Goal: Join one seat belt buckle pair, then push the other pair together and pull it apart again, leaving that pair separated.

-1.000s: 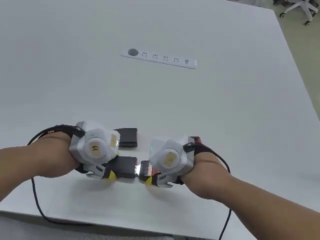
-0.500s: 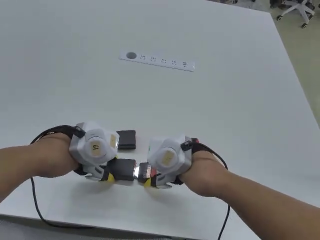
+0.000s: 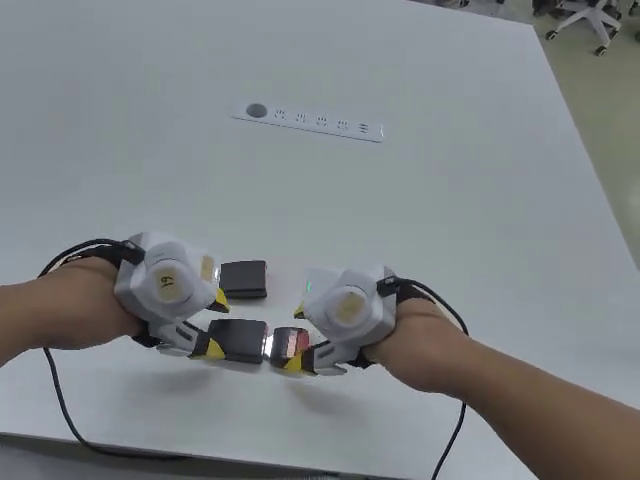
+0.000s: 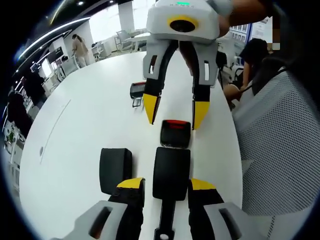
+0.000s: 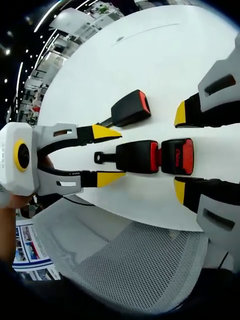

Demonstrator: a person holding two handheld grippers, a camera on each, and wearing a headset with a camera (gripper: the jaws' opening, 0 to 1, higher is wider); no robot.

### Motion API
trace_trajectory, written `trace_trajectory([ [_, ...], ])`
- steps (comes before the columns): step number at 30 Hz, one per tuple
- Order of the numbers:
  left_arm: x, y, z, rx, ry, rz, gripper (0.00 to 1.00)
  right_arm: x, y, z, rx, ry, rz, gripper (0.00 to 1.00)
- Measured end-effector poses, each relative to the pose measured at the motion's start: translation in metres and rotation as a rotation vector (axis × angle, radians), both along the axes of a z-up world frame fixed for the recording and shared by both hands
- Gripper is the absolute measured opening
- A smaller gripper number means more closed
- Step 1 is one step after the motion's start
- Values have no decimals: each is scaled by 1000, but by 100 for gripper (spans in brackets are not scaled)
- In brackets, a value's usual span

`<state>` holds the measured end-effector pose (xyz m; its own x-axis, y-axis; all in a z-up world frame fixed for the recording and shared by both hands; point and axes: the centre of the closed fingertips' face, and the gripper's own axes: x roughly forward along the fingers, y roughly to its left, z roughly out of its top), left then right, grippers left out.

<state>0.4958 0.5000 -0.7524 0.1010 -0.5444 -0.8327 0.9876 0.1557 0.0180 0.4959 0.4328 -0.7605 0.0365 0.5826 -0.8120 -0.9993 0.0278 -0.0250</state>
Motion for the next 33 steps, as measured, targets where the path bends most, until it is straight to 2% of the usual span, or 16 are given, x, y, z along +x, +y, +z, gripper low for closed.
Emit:
trace_trajectory([
  [3, 9, -2, 7, -5, -16, 0, 35, 9, -6, 10, 3, -16, -1, 32],
  [6, 26, -4, 13, -21, -40, 22, 35, 28, -17, 19, 8, -48, -17, 31],
  [8, 36, -3, 14, -19, -55, 32, 36, 40, -29, 21, -15, -78, -19, 31],
  [11, 50, 1, 11, -4, -70, 41, 36, 58, -44, 18, -41, -97, -29, 31],
  [13, 62, 5, 9, 10, -94, 51, 35, 68, -56, 16, -57, -109, -32, 32],
  [15, 69, 8, 6, 14, -83, 62, 36, 76, -67, 11, -73, -108, -39, 32],
  [17, 70, 10, 1, 34, -79, 46, 37, 82, -78, 9, -98, -112, -41, 32],
  [18, 72, 11, -1, 46, -88, 36, 37, 85, -82, 4, -104, -110, -42, 32],
  [22, 73, 14, -14, 69, -58, 17, 39, 88, -93, -8, -134, -97, -12, 31],
  [25, 74, 13, -21, 83, -38, 9, 38, 86, -99, -10, -156, -87, 7, 31],
  [26, 73, 13, -24, 95, -39, 3, 36, 89, -104, -19, -159, -80, 11, 31],
  [27, 78, 18, -27, 140, -83, -46, 33, 90, -105, -21, -162, -79, 9, 31],
  [28, 74, 19, -32, 170, -71, -72, 34, 90, -109, -22, -174, -76, 5, 31],
  [29, 71, 18, -35, 169, -56, -72, 33, 91, -111, -24, -179, -75, 4, 32],
  [30, 74, 17, -35, 167, -69, -78, 34, 91, -114, -27, -185, -74, 6, 32],
  [33, 76, 17, -35, 155, -43, -60, 33, 92, -115, -31, -191, -77, 18, 32],
])
